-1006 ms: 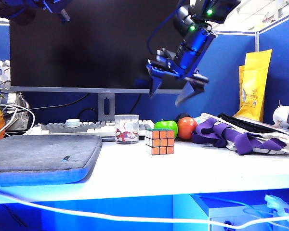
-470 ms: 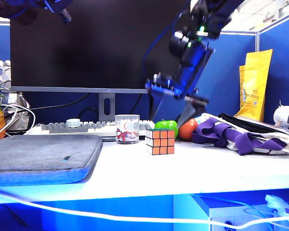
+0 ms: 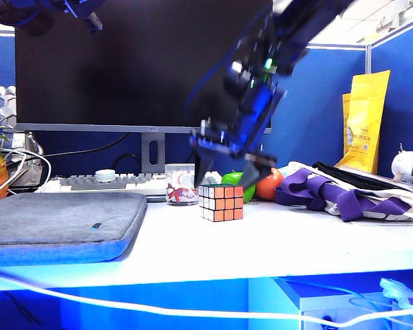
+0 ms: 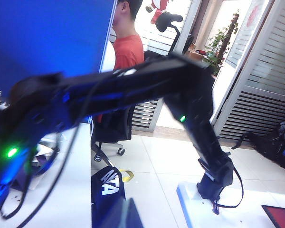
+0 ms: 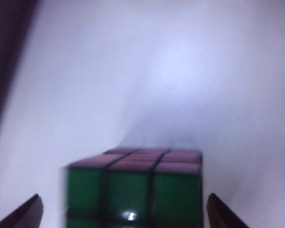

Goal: Rotate the Rubik's Cube so that its red face is facing towards you.

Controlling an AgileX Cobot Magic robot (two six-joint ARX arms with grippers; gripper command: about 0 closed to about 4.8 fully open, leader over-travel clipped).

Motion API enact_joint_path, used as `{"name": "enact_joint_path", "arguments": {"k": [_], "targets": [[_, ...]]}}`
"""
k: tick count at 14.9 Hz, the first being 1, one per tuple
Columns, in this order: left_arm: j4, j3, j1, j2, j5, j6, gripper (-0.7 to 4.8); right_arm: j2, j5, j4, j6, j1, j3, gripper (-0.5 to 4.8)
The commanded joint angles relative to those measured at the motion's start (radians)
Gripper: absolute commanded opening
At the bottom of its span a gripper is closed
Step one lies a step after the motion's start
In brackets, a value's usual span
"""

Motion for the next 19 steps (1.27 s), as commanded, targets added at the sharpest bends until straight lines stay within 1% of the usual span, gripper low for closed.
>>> {"name": "enact_joint_path", "arguments": {"k": [1,2,3,4,5,6,8,10,13,14,16,19], "targets": [[-0.002,0.003,0.000,-0.003,0.013,0.008,-0.06,0.082,0.008,-0.078,-0.008,0.013,0.121,4.79],[-0.002,0.003,0.000,-0.003,0.006,0.008,-0.05,0.089,0.008,-0.066,-0.011,0.016,0.138,4.79],[-0.002,0.003,0.000,-0.003,0.003,0.008,-0.06,0.089,0.005,-0.066,-0.038,0.021,0.147,4.64],[-0.002,0.003,0.000,-0.003,0.004,0.008,-0.05,0.089,0.009,-0.072,-0.064,0.024,0.148,2.17],[-0.002,0.003,0.000,-0.003,0.004,0.008,-0.06,0.089,0.031,-0.080,-0.079,0.023,0.147,1.20],[-0.002,0.003,0.000,-0.003,0.004,0.008,-0.06,0.089,0.047,-0.092,-0.082,0.023,0.147,0.79],[-0.002,0.003,0.000,-0.003,0.005,0.008,-0.05,0.089,0.047,-0.088,-0.076,0.021,0.147,0.16],[-0.002,0.003,0.000,-0.003,0.004,0.008,-0.05,0.074,0.061,-0.011,0.003,0.018,0.147,0.10],[-0.003,0.003,0.002,-0.004,0.015,0.009,-0.05,0.010,0.183,0.090,0.008,0.021,0.146,0.03],[-0.003,0.003,0.002,-0.004,0.015,0.010,-0.05,-0.056,0.223,0.174,-0.003,0.021,0.145,0.03],[-0.003,0.003,0.002,-0.004,0.015,0.009,-0.05,-0.109,0.246,0.203,-0.028,0.021,0.145,0.03],[-0.004,0.003,0.002,-0.004,0.014,0.002,-0.05,-0.172,0.253,0.147,-0.082,0.023,0.143,0.02]]}}
